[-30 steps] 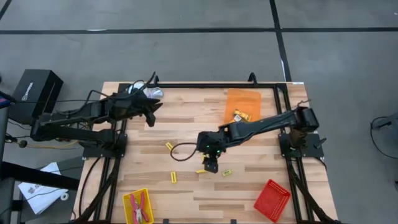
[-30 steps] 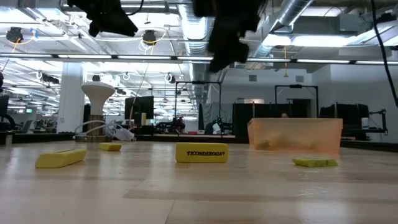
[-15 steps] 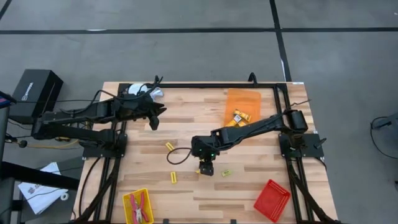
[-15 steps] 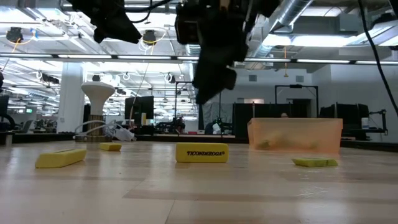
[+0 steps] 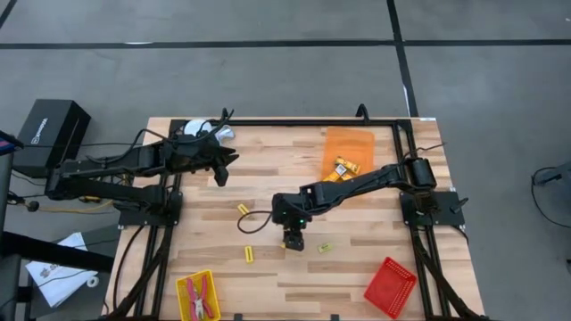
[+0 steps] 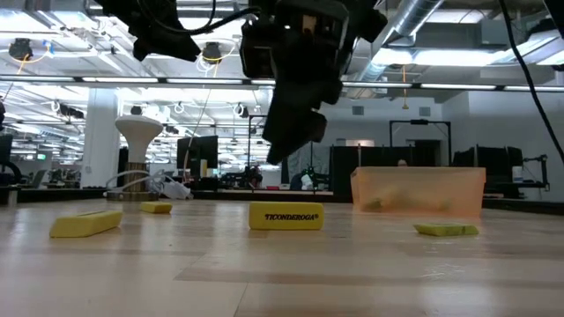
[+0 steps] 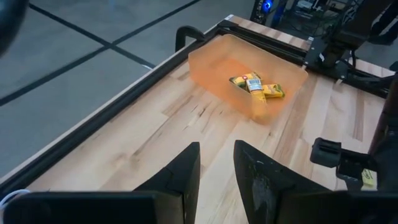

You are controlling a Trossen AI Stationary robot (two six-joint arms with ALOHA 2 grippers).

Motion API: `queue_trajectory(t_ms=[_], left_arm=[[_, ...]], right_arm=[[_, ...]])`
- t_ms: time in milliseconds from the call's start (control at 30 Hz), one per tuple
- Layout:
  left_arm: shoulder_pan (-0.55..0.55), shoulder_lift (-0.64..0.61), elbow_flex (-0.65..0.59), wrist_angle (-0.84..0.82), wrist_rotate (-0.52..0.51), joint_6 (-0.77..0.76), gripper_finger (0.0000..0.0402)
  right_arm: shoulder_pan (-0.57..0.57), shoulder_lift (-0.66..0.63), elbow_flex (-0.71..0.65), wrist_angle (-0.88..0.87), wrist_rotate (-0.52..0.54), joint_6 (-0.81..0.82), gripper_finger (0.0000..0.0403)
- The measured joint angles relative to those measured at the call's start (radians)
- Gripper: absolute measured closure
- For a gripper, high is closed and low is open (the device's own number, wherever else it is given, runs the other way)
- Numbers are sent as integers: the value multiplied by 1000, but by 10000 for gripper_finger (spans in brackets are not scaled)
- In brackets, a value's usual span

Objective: Pick & Place School Supplies
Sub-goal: Put the yellow eraser into the red bin

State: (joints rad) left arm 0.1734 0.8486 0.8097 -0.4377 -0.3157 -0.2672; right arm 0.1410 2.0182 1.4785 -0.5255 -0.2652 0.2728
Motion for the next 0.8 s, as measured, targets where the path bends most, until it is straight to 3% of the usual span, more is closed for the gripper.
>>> queue_trajectory(t_ms=[800], left_arm=[[0, 0, 0, 0, -1, 1, 309]], right_arm=[[49, -1, -56, 89, 4, -125, 198]])
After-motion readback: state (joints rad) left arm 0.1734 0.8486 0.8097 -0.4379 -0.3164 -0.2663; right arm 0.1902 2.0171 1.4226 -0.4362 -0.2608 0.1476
